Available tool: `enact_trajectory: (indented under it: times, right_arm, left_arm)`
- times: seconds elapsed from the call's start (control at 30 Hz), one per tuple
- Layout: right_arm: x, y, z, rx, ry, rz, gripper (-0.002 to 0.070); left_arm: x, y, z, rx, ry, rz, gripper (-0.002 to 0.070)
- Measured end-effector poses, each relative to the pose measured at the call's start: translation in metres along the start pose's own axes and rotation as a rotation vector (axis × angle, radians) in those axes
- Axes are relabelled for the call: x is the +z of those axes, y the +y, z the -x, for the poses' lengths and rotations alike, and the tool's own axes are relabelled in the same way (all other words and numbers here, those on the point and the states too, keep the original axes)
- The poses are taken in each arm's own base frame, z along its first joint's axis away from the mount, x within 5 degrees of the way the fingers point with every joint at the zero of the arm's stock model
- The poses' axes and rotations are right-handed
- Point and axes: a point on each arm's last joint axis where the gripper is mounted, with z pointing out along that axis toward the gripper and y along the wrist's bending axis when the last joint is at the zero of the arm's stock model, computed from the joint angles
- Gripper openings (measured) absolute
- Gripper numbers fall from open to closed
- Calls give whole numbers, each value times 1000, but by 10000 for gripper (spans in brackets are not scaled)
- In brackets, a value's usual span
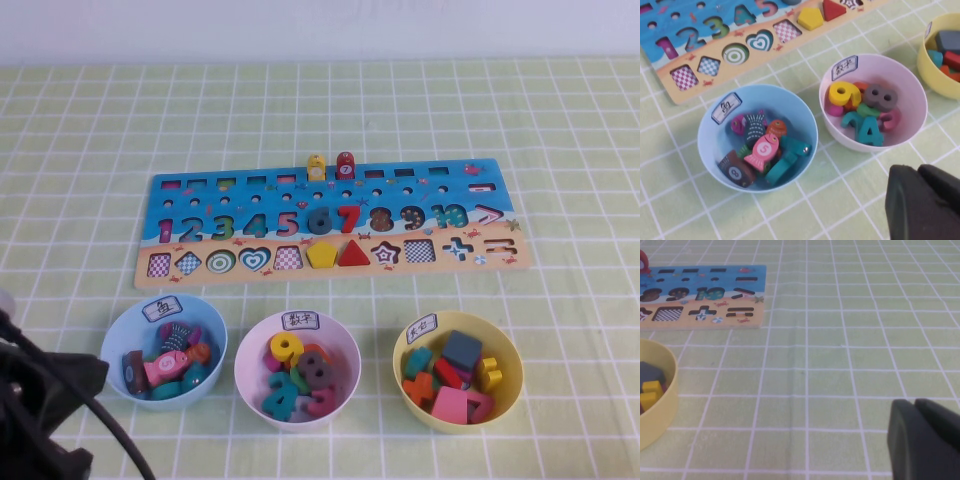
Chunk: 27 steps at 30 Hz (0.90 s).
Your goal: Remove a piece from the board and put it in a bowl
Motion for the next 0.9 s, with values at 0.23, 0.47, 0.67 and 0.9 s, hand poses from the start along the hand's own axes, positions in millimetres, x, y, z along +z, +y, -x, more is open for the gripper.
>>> enact_trajectory:
  times: [0.23, 0.47, 0.67, 0.9]
  right_arm:
    - [0, 0, 0, 0, 0, 0, -17]
    - [0, 0, 0, 0, 0, 0, -17]
    - [0, 0, 0, 0, 0, 0, -17]
    - [0, 0, 0, 0, 0, 0, -17]
  left_arm:
    - [0, 4, -1, 55, 14, 44, -2]
    - [4, 10, -8, 110, 50, 105, -2]
    - [-6, 11, -27, 82, -88, 144, -2]
    - [5, 15, -83, 94, -324, 217, -2]
